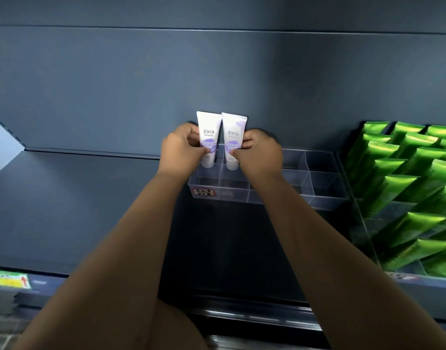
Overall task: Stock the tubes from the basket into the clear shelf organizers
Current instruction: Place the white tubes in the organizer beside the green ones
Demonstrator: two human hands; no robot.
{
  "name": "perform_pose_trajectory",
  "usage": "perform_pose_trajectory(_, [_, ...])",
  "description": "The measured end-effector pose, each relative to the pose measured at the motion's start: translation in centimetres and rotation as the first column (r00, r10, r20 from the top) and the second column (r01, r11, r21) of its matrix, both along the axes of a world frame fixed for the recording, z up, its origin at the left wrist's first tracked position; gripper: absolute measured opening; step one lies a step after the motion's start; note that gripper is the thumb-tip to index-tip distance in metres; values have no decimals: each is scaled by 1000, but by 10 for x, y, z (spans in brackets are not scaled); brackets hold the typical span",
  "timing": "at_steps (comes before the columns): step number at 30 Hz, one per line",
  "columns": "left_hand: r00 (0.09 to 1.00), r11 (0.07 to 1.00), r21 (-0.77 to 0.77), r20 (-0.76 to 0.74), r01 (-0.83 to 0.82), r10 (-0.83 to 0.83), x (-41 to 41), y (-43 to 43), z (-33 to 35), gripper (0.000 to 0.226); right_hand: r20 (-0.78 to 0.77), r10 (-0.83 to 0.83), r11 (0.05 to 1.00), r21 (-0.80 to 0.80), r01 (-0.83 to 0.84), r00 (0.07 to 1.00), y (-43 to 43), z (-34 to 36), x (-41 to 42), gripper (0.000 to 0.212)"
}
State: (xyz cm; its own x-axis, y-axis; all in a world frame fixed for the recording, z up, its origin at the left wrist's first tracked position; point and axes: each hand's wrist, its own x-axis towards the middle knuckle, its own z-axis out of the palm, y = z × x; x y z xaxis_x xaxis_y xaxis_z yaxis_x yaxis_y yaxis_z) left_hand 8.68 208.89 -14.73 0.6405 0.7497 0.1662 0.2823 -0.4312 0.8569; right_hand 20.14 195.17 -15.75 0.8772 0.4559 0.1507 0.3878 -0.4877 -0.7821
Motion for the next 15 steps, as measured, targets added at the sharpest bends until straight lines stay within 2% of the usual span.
perform_pose_trajectory(11, [999, 999, 42, -42, -9, 11, -6, 0, -1, 30, 82, 21, 996, -83, -14, 996, 2, 1, -3, 33])
perform_pose_trajectory(15, [999, 999, 43, -52, -10, 13, -7, 1, -4, 23, 115, 20, 993, -116, -7, 993, 2, 1, -2, 33])
